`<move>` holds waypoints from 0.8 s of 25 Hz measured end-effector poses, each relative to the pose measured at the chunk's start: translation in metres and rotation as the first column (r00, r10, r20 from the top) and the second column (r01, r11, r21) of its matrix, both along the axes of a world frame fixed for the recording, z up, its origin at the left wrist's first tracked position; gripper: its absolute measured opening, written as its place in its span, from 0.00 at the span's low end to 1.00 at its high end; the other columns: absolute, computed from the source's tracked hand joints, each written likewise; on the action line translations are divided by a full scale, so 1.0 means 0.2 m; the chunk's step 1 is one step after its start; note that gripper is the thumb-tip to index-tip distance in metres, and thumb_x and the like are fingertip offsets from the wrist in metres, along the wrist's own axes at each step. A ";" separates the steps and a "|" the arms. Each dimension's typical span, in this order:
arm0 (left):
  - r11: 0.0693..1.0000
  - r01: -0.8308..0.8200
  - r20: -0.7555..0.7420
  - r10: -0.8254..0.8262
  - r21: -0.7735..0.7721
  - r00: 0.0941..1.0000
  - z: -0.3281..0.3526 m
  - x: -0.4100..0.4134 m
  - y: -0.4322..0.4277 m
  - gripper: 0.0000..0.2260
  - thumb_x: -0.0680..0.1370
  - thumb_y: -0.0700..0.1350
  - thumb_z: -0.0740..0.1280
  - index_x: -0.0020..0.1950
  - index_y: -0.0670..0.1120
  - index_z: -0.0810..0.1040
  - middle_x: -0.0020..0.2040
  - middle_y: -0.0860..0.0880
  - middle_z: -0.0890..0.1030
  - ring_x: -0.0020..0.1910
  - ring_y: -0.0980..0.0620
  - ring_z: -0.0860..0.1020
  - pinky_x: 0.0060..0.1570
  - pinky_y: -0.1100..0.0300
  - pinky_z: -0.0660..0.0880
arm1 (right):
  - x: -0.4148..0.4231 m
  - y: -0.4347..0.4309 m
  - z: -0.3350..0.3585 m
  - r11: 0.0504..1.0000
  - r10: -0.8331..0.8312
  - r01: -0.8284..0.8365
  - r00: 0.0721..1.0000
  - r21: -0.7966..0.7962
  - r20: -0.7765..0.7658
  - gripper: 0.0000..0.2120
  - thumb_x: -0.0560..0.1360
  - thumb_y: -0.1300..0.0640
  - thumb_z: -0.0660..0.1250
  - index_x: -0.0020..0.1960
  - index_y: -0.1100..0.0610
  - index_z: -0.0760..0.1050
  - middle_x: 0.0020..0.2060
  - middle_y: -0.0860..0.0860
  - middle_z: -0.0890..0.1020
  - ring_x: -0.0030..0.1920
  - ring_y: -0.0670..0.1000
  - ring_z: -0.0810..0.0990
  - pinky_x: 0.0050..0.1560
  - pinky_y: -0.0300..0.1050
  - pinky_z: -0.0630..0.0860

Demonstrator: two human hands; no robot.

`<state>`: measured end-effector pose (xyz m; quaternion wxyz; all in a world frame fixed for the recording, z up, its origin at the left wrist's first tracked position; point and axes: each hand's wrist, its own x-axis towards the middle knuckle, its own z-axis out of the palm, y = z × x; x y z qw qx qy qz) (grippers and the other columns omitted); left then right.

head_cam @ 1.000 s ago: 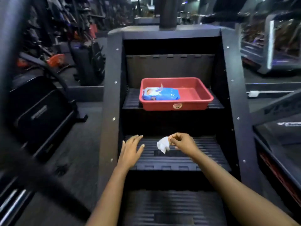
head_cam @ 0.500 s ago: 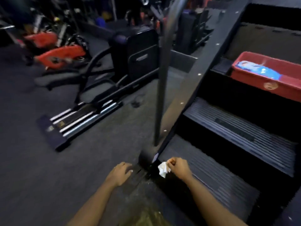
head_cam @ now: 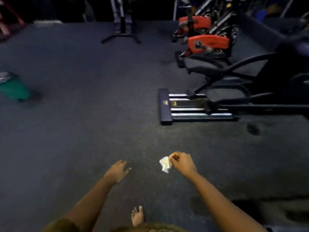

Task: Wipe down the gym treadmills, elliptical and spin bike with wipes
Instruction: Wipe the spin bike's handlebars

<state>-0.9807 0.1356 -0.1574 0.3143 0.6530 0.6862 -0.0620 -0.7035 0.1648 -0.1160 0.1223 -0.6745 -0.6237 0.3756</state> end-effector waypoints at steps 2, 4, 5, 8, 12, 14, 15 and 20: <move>0.998 -0.062 -0.009 0.061 -0.009 0.998 0.03 -0.25 0.15 0.21 0.83 0.52 0.55 0.75 0.45 0.63 0.75 0.45 0.62 0.75 0.48 0.58 0.70 0.57 0.56 | -0.28 0.26 0.02 0.997 0.074 -0.074 0.997 0.012 0.009 0.07 0.74 0.55 0.66 0.47 0.54 0.82 0.44 0.51 0.85 0.47 0.49 0.82 0.46 0.40 0.72; 0.994 -0.107 -0.019 0.107 0.004 0.994 0.07 -0.46 0.33 0.22 0.83 0.52 0.55 0.76 0.45 0.61 0.76 0.45 0.60 0.76 0.47 0.57 0.72 0.56 0.57 | -0.52 0.52 0.03 0.994 0.107 -0.107 0.994 0.012 0.007 0.07 0.74 0.56 0.65 0.47 0.54 0.82 0.43 0.51 0.84 0.46 0.49 0.82 0.44 0.40 0.72; 0.992 -0.127 -0.021 0.127 0.003 0.992 0.08 -0.55 0.44 0.23 0.83 0.52 0.55 0.76 0.44 0.60 0.77 0.44 0.59 0.76 0.47 0.57 0.72 0.55 0.57 | -0.62 0.65 0.04 0.993 0.117 -0.117 0.993 0.008 -0.002 0.07 0.74 0.56 0.65 0.46 0.54 0.82 0.43 0.52 0.84 0.44 0.49 0.81 0.43 0.40 0.72; 0.989 -0.147 -0.025 0.147 -0.018 0.989 0.08 -0.75 0.80 0.24 0.83 0.52 0.54 0.77 0.43 0.58 0.77 0.44 0.57 0.75 0.45 0.58 0.72 0.53 0.58 | -0.84 1.06 0.06 0.988 0.146 -0.145 0.989 0.052 -0.007 0.06 0.74 0.57 0.66 0.45 0.56 0.82 0.42 0.53 0.84 0.44 0.51 0.81 0.41 0.40 0.71; 0.991 -0.127 -0.023 0.126 -0.043 0.992 0.10 -0.93 1.49 0.25 0.83 0.53 0.54 0.77 0.42 0.56 0.77 0.44 0.57 0.75 0.45 0.57 0.72 0.52 0.58 | -1.02 1.74 0.03 0.972 0.211 -0.217 0.975 0.093 0.064 0.06 0.73 0.57 0.66 0.45 0.55 0.82 0.42 0.54 0.84 0.45 0.52 0.81 0.41 0.41 0.71; 0.992 -0.110 -0.032 0.108 -0.055 0.994 0.14 -1.00 1.88 0.26 0.83 0.53 0.54 0.77 0.42 0.56 0.77 0.43 0.56 0.76 0.45 0.55 0.73 0.52 0.56 | -1.09 2.13 0.03 0.975 0.189 -0.195 0.980 0.105 0.068 0.06 0.73 0.55 0.66 0.44 0.54 0.82 0.42 0.54 0.84 0.46 0.54 0.82 0.44 0.44 0.75; 0.993 -0.105 -0.033 0.103 -0.060 0.994 0.17 -1.03 2.08 0.26 0.83 0.53 0.54 0.77 0.42 0.56 0.77 0.43 0.56 0.76 0.45 0.55 0.73 0.52 0.56 | -1.13 2.33 0.04 0.976 0.182 -0.189 0.981 0.111 0.073 0.06 0.73 0.55 0.66 0.44 0.54 0.82 0.43 0.54 0.84 0.46 0.54 0.82 0.45 0.45 0.75; 0.996 -0.087 -0.018 0.088 0.008 0.996 0.34 -1.13 3.02 0.24 0.83 0.52 0.55 0.76 0.42 0.59 0.76 0.43 0.60 0.76 0.45 0.57 0.72 0.52 0.57 | -1.26 3.18 0.16 0.972 0.174 -0.189 0.978 0.137 0.113 0.06 0.74 0.54 0.66 0.45 0.53 0.81 0.44 0.53 0.84 0.47 0.53 0.81 0.44 0.44 0.74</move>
